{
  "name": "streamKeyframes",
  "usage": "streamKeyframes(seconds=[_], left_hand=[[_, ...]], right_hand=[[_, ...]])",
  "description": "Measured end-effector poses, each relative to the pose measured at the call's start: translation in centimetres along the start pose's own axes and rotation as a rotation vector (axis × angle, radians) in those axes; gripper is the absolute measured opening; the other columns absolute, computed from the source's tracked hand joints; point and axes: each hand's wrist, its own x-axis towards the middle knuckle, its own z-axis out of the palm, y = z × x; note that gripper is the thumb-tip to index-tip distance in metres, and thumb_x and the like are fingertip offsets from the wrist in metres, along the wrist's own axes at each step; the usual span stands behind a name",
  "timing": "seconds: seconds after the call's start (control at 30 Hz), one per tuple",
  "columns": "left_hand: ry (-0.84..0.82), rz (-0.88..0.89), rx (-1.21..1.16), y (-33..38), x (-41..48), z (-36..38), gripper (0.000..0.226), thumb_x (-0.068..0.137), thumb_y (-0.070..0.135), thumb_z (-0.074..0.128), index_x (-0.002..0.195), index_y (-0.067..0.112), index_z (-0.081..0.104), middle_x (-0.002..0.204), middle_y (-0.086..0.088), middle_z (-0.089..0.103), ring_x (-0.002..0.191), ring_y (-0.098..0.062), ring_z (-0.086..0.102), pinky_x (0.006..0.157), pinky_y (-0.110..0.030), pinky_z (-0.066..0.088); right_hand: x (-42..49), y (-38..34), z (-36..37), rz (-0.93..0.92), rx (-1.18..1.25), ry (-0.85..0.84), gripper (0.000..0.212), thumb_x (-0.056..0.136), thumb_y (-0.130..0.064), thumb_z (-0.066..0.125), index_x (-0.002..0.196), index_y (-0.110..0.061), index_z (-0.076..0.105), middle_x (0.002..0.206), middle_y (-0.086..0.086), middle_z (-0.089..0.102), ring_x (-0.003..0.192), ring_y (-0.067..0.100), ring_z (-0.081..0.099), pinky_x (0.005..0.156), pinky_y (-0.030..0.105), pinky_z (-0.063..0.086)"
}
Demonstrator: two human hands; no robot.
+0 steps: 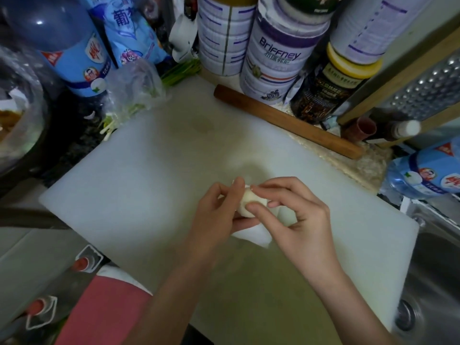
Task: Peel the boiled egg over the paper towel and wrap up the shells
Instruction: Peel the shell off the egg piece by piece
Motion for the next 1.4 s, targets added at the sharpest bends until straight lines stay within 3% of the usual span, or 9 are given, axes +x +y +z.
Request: streamKeyframes(seconds=[0.13,0.27,0.4,0.67,0.87,1.1,1.17,1.27,1.4], left_hand=[[-0.165,-0.045,-0.137,0.4,-0.6,-0.9,0.027,0.081,0.030,0.058,0.086,0.004,0.051,0.088,-0.013,0.073,0.079,-0.030,0.072,0.063,-0.025,0.057],[-0.200,0.011,0.010,0.2,-0.9,-1.6,0.045,0.070,0.017,0.070,0.108,0.001,0.052,0.102,-0.019,0.070,0.085,-0.033,0.071,0.070,-0.029,0.058],[-0.220,0.035,0.145,0.2,-0.6,-1.6,0.047,0.079,0.003,0.068,0.121,0.018,0.054,0.104,-0.014,0.070,0.087,-0.027,0.071,0.069,-0.034,0.059],[-0.321,0.076,0.158,1.1,-0.4,-3.2,0.038,0.075,0.025,0.067,0.112,0.016,0.064,0.102,-0.009,0.072,0.091,-0.024,0.070,0.072,-0.033,0.059],[-0.369,0.035,0.163,1.4,0.1,-3.4,0.036,0.083,0.034,0.057,0.109,0.012,0.068,0.098,-0.015,0.072,0.091,-0.025,0.069,0.072,-0.033,0.058],[-0.403,-0.015,0.058,1.3,0.1,-3.3,0.038,0.082,0.040,0.055,0.097,0.011,0.073,0.094,-0.018,0.071,0.077,-0.022,0.067,0.062,-0.029,0.055],[-0.402,-0.005,0.068,1.2,0.0,-3.3,0.036,0.081,0.042,0.058,0.097,0.013,0.074,0.094,-0.018,0.071,0.079,-0.021,0.067,0.062,-0.028,0.055],[-0.419,0.027,0.111,1.0,-0.2,-3.4,0.038,0.081,0.046,0.059,0.097,0.015,0.073,0.088,-0.012,0.071,0.079,-0.019,0.067,0.062,-0.027,0.055],[-0.416,0.021,0.112,0.7,-0.2,-3.5,0.043,0.081,0.050,0.055,0.100,0.015,0.072,0.083,-0.010,0.069,0.079,-0.019,0.066,0.064,-0.029,0.054]], right_hand=[[0.3,0.2,0.1,0.103,0.231,0.082,0.008,0.077,-0.017,0.069,0.084,-0.015,0.073,0.092,0.003,0.067,0.087,0.014,0.065,0.071,0.019,0.050],[0.6,0.3,0.1,0.231,0.293,0.111,0.006,0.081,-0.014,0.068,0.077,-0.017,0.071,0.084,-0.001,0.070,0.082,0.010,0.066,0.070,0.017,0.051],[0.8,0.4,0.0,0.316,0.311,0.074,0.007,0.082,-0.013,0.067,0.079,-0.017,0.071,0.078,-0.007,0.072,0.076,0.005,0.066,0.068,0.012,0.049],[2.5,-0.7,-2.6,0.277,0.323,-0.236,0.019,0.073,-0.024,0.069,0.089,-0.018,0.075,0.088,-0.004,0.075,0.083,0.010,0.070,0.074,0.015,0.052],[2.1,-1.2,-2.4,0.164,0.141,-0.175,0.022,0.072,-0.030,0.070,0.092,-0.023,0.074,0.089,-0.008,0.071,0.085,0.010,0.068,0.078,0.020,0.054],[1.1,-1.5,-1.7,0.095,0.060,-0.141,0.075,0.058,-0.047,0.082,0.124,-0.024,0.054,0.104,-0.012,0.065,0.103,0.015,0.060,0.085,0.025,0.049],[0.8,-1.6,-1.4,0.068,0.007,-0.123,0.070,0.059,-0.047,0.080,0.121,-0.026,0.054,0.101,-0.015,0.064,0.102,0.013,0.060,0.085,0.022,0.048],[0.7,-1.7,-0.7,0.068,-0.010,-0.085,0.045,0.065,-0.042,0.077,0.105,-0.028,0.063,0.095,-0.014,0.066,0.096,0.012,0.061,0.079,0.022,0.048],[0.6,-1.4,0.4,0.158,0.189,-0.018,0.024,0.068,-0.033,0.076,0.088,-0.021,0.071,0.087,-0.004,0.067,0.086,0.015,0.063,0.070,0.023,0.049]])
